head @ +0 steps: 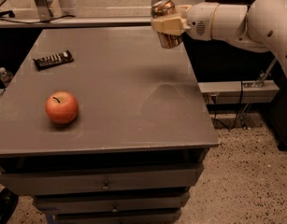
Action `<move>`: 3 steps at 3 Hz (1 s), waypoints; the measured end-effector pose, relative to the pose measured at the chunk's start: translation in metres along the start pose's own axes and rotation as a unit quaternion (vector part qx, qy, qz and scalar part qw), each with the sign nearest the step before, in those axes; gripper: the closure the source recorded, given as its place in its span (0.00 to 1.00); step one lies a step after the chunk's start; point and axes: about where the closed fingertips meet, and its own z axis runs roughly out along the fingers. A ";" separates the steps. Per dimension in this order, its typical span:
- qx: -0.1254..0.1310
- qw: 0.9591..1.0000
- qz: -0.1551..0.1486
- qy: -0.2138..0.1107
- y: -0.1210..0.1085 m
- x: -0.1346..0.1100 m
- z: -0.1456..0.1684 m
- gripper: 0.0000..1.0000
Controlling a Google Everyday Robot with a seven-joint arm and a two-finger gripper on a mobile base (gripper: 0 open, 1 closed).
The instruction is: Place orange can upright
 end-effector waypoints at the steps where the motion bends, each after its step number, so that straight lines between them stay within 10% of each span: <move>1: -0.019 0.999 -0.029 -0.016 0.006 -0.001 -0.004 1.00; 3: -0.044 0.996 -0.048 -0.060 0.011 0.016 -0.019 1.00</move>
Offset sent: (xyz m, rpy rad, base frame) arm -0.0245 -0.0129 -0.0039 -0.0251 -0.1848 0.1406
